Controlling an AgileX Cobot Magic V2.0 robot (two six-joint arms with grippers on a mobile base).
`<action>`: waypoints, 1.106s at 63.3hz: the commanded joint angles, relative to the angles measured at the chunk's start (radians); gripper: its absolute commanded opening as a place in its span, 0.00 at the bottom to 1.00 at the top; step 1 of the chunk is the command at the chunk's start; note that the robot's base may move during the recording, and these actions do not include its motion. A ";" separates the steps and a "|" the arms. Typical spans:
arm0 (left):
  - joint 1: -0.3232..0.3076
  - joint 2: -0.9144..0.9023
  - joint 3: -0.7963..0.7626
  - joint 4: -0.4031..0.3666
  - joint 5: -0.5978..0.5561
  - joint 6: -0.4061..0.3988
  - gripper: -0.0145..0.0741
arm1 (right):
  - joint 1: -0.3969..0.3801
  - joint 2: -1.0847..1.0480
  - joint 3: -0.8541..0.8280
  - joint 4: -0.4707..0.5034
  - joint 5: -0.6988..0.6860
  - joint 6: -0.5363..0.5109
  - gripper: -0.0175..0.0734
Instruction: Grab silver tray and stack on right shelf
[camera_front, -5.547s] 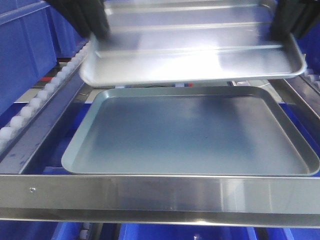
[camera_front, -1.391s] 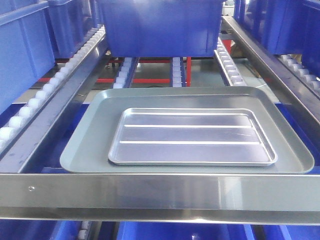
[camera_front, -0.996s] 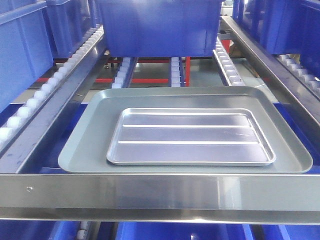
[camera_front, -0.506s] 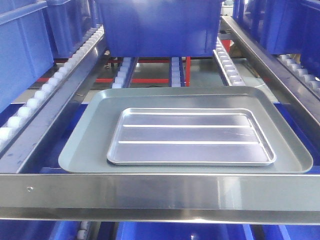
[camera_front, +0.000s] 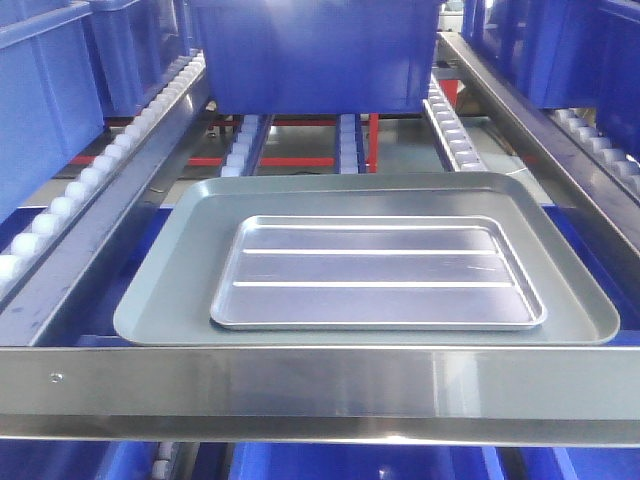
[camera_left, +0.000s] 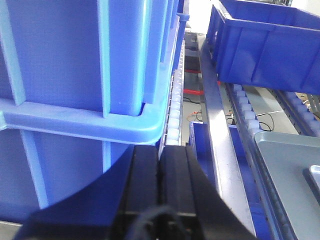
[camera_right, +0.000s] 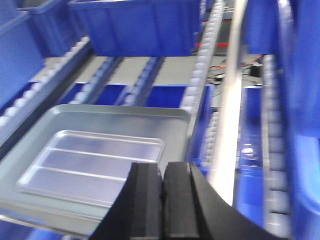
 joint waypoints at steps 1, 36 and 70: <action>-0.001 -0.016 0.019 -0.009 -0.094 -0.001 0.05 | -0.074 0.010 -0.020 0.013 -0.088 -0.072 0.26; -0.001 -0.014 0.019 -0.009 -0.094 -0.001 0.05 | -0.411 -0.136 0.430 0.245 -0.595 -0.287 0.26; -0.001 -0.014 0.019 -0.009 -0.094 -0.001 0.05 | -0.413 -0.136 0.430 0.245 -0.595 -0.287 0.26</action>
